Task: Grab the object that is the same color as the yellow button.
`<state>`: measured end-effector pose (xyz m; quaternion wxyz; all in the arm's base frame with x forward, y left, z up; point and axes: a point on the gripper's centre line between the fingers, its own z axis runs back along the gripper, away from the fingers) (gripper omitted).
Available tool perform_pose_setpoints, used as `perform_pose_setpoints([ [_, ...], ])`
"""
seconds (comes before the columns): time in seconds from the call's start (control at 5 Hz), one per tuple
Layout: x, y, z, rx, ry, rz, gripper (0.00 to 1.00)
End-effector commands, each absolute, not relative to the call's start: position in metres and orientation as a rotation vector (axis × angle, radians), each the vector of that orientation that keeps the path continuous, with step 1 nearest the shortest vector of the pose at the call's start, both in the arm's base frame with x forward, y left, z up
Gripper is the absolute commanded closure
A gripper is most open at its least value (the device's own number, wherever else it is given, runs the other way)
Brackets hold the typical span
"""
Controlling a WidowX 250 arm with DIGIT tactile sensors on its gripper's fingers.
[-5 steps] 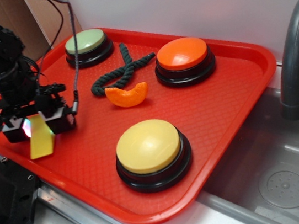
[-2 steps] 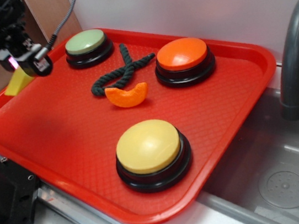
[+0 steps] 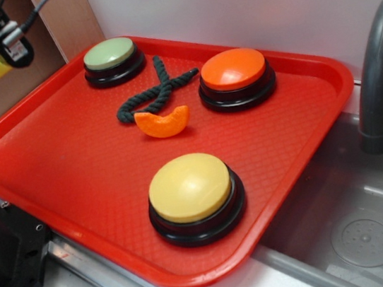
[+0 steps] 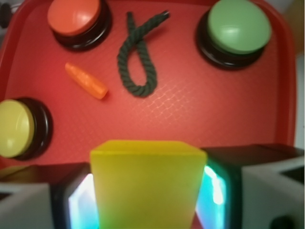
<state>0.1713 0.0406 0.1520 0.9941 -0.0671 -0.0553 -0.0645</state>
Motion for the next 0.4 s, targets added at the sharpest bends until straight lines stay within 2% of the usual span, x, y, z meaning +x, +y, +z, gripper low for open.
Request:
perform_pose_setpoints([
  [0.0, 0.1906, 0.0499, 0.1789, -0.087, -0.109, 0.16, 1.0],
  [0.2, 0.195, 0.0453, 0.1768, -0.068, -0.102, 0.12, 1.0],
])
